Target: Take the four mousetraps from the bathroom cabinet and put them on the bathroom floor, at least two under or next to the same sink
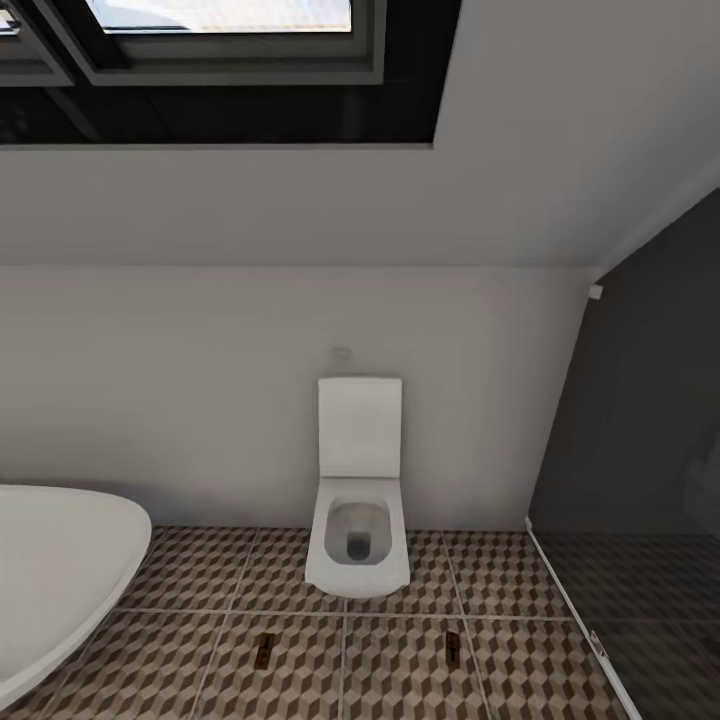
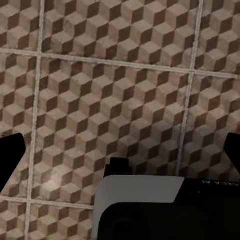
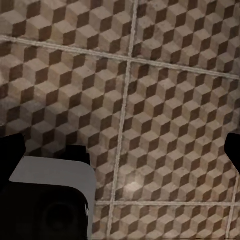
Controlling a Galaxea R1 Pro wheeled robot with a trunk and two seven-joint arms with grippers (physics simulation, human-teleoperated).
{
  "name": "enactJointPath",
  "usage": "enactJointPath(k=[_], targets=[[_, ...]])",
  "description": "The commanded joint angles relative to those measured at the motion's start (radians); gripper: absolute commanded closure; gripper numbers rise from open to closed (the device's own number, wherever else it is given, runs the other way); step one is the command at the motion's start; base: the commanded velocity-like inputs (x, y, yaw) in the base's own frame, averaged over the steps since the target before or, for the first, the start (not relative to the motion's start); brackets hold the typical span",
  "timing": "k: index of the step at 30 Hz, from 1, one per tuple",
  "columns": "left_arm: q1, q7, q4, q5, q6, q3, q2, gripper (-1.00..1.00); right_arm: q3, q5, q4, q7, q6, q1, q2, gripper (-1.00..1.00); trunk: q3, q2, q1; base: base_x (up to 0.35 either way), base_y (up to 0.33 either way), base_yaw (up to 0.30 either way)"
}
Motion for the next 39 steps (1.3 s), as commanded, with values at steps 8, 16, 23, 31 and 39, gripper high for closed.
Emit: enactJointPath(k=[8, 16, 23, 31, 39], targets=[[0.055, -0.004, 0.001, -0.005, -0.016, 0.007, 0.005, -1.0, -0.005, 0.009, 0.003, -0.004, -0.024, 0.077, -0.001, -1.0, -0.001, -0.001, 0.0, 0.0, 0.0, 0.0], [0.094, -0.005, 0.001, -0.005, -0.058, 0.007, 0.001, -1.0, -0.005, 0.007, 0.003, -0.004, -0.019, 0.11, 0.001, -1.0, -0.001, -0.001, 0.0, 0.0, 0.0, 0.0], [0.116, -0.005, 0.002, -0.005, -0.072, 0.007, -0.011, -1.0, -0.007, 0.004, 0.003, -0.005, -0.016, 0.118, 0.003, -1.0, -0.001, -0.001, 0.0, 0.0, 0.0, 0.0], [0.122, -0.005, 0.001, -0.002, -0.074, 0.007, -0.014, -1.0, -0.007, 0.003, 0.003, -0.005, -0.015, 0.119, 0.003, -1.0, -0.001, -0.001, 0.0, 0.0, 0.0, 0.0], [0.123, -0.004, 0.001, 0.0, -0.073, 0.008, -0.015, -1.0, -0.007, 0.003, 0.003, -0.006, -0.015, 0.12, 0.004, -1.0, -0.001, -0.001, 0.0, 0.0, 0.0, 0.0]])
